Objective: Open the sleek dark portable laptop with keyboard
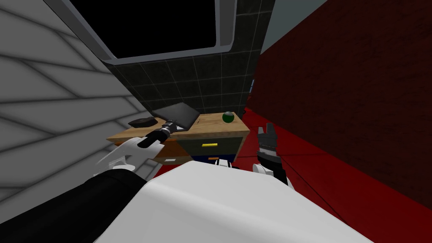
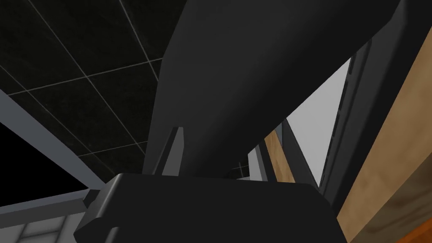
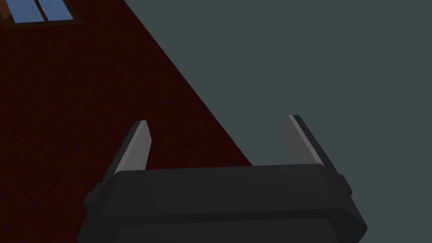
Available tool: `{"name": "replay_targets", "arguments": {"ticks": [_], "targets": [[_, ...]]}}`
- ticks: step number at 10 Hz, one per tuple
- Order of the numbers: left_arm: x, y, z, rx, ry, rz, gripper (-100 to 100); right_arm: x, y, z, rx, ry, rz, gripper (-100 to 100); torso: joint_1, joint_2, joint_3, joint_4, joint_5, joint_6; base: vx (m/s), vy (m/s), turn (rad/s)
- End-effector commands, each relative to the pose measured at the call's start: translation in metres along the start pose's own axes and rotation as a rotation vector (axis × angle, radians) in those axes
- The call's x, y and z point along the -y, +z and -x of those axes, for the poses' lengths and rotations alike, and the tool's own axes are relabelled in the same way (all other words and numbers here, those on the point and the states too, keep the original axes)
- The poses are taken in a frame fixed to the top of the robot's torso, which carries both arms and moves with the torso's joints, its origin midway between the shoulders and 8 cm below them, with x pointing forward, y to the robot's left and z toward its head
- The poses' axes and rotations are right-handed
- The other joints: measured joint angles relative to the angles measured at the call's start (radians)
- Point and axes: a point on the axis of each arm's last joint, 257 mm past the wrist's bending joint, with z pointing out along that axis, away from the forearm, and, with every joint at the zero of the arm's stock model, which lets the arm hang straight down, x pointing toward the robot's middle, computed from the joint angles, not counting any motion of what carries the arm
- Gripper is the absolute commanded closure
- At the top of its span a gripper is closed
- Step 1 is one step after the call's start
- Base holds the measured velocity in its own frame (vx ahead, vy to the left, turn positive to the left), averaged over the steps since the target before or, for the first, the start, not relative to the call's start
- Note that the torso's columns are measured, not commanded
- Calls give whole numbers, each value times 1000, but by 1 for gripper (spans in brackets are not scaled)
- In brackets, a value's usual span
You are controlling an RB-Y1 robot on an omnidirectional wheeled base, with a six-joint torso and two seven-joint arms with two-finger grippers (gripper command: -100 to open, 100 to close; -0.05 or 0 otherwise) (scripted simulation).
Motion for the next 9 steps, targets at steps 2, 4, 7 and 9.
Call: {"name": "replay_targets", "arguments": {"ticks": [2, 4, 7, 9], "targets": [[-12, 3, -5, -15, -127, 21, 100, 0, 0, 0, 0, 0, 0, 0, -2, -1, 0, -1, 0, 1, -12, 48, -6], [-23, 7, -10, -31, -250, 38, 100, 0, 0, 0, 0, 0, 0, 0, 2, 0, 0, 0, 1, 0, -27, 74, -10], [5, -5, -5, -24, -214, 32, -100, 0, 0, 0, 0, 0, 0, 0, -2, -3, -2, -1, 0, 1, 9, 21, 1], [16, -11, -5, -25, -213, 32, -100, 0, 0, 0, 0, 0, 0, 0, -3, 0, 0, 0, -2, 1, 0, 0, 0]]}}
